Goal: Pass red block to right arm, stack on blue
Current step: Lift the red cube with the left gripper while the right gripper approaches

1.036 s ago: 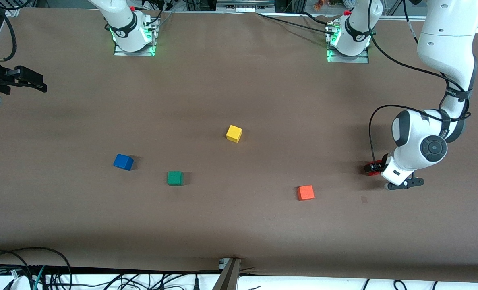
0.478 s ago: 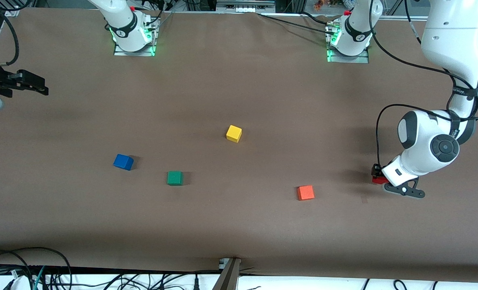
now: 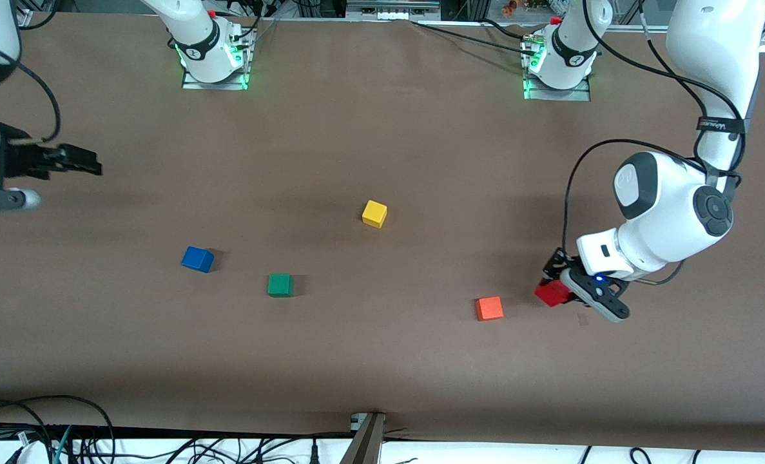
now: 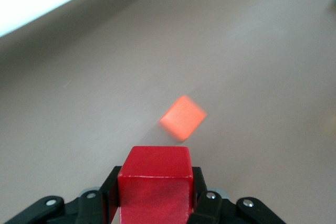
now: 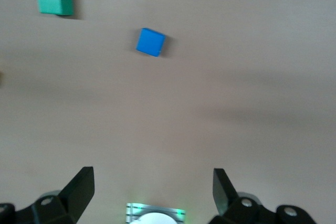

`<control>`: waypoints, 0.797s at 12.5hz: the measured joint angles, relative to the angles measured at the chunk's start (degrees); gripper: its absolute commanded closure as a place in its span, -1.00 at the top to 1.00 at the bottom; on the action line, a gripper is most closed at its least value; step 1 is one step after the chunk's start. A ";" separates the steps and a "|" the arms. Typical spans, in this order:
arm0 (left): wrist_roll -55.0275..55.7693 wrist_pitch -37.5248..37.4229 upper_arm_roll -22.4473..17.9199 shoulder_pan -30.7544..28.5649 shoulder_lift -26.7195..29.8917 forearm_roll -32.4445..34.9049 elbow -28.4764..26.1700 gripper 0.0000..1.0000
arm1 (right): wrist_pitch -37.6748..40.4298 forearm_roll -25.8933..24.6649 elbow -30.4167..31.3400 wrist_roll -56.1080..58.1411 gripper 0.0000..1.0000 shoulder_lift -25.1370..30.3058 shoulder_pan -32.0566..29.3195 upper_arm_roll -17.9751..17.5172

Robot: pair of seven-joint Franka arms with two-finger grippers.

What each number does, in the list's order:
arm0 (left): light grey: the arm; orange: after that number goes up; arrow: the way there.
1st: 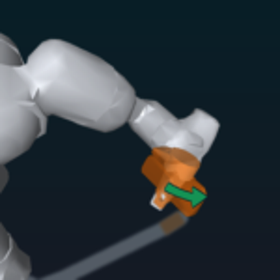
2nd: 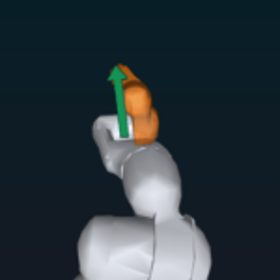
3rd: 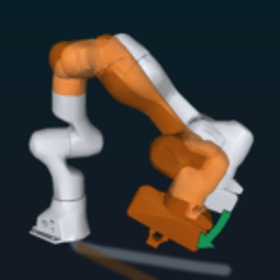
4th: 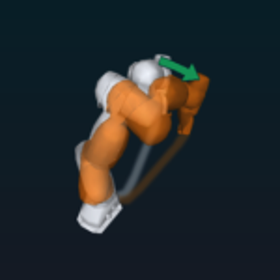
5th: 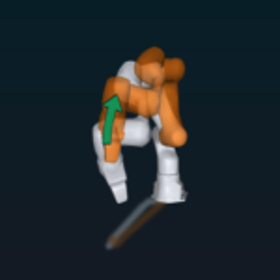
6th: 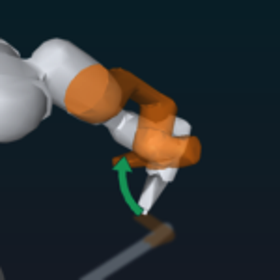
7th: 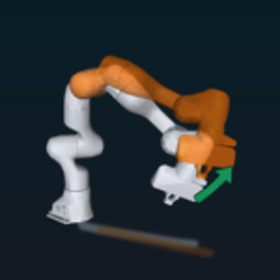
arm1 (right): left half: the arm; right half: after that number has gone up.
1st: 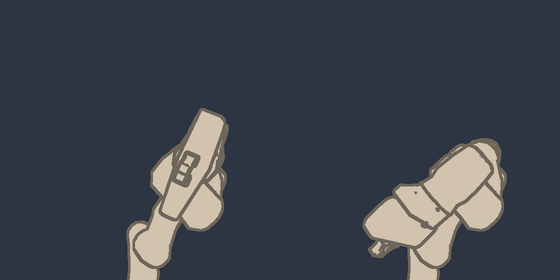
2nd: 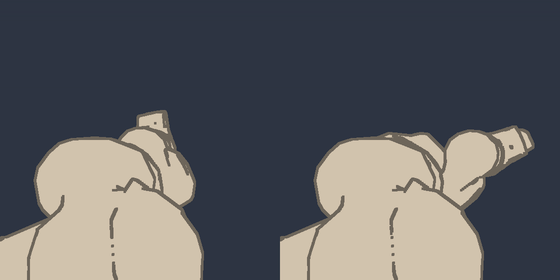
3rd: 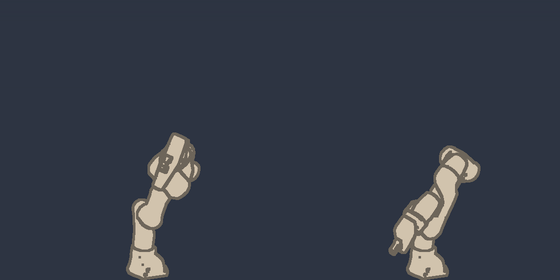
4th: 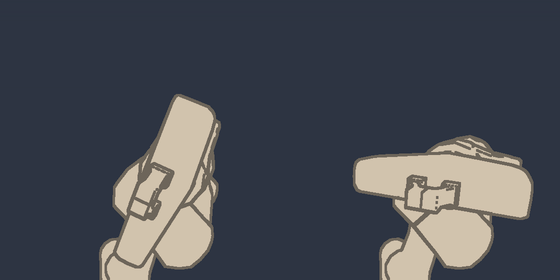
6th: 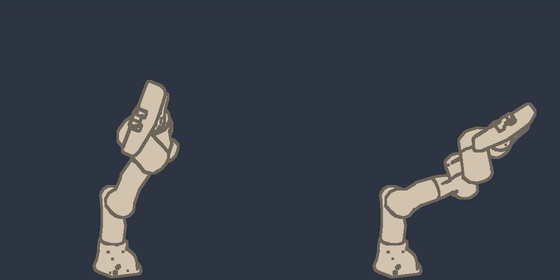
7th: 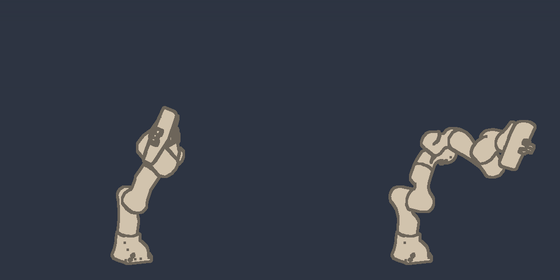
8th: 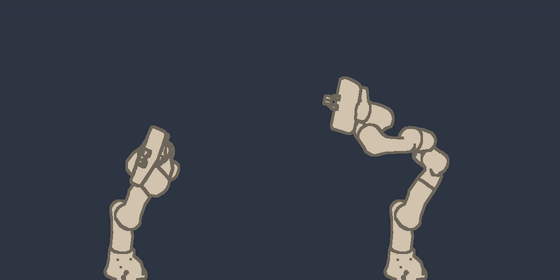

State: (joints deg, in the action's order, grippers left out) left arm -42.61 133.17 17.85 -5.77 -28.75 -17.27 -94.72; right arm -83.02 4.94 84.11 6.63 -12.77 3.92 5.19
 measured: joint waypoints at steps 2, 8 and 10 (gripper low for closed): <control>-12.45 -0.55 7.47 -4.79 -0.35 -14.43 0.03 -1.00 | -1.28 7.78 0.00 -0.03 1.00 -2.94 -0.02 0.01; -38.48 -1.26 23.30 -7.16 -6.15 -42.38 7.40 -1.00 | -1.84 40.80 0.08 0.01 1.00 -12.94 0.31 -0.25; -44.00 -1.26 27.49 -5.12 -11.14 -46.54 12.08 -1.00 | -1.68 51.08 0.09 0.23 1.00 -16.33 1.78 -1.08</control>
State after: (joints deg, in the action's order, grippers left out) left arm -86.61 131.91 45.34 -10.90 -39.89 -63.81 -82.64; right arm -84.70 56.02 84.20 6.86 -29.10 5.70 4.11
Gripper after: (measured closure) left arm 0.445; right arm 0.000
